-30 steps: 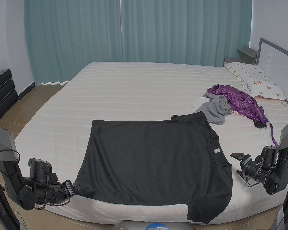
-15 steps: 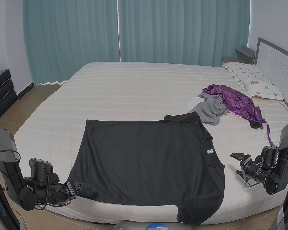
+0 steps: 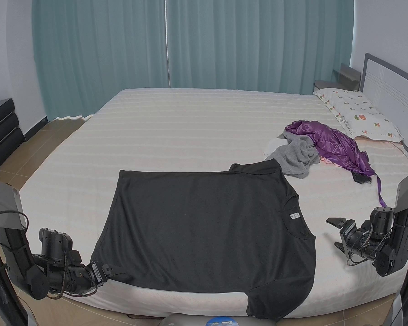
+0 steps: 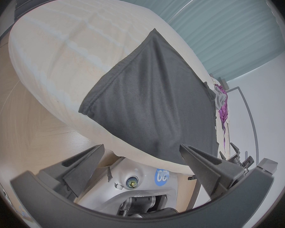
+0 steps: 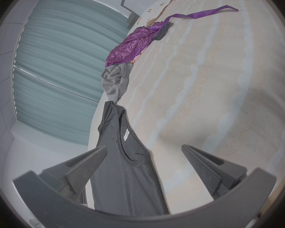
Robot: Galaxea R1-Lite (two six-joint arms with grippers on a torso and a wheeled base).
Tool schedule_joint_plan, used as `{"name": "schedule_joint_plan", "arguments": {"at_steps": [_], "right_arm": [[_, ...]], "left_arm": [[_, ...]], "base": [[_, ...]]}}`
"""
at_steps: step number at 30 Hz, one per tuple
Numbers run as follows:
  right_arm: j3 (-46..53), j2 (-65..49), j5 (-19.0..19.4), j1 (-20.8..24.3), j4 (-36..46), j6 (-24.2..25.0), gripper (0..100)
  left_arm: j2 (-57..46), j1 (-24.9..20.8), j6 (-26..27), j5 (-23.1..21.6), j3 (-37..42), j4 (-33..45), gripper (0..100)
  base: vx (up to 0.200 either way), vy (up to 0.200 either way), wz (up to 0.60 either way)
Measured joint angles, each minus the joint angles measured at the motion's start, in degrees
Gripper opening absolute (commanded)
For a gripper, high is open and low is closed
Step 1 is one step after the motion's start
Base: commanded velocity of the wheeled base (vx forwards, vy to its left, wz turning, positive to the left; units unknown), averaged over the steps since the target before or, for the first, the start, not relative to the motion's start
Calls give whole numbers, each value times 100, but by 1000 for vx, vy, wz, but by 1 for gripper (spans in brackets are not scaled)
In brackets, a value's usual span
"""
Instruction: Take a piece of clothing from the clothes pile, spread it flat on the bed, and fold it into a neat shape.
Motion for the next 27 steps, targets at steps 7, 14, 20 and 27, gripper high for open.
{"name": "schedule_joint_plan", "arguments": {"at_steps": [7,14,20,27], "right_arm": [[0,2,0,0,0,0,100],[-2,2,-2,0,0,0,100],[-9,2,0,0,2,-1,100],[-2,2,-2,0,0,0,100]], "left_arm": [[184,390,140,30,-129,-38,100],[324,542,345,61,-187,-38,100],[433,586,358,173,-265,-95,100],[527,740,329,173,-317,-235,0]], "base": [[0,0,0],[0,0,0],[0,0,0],[0,0,0]]}}
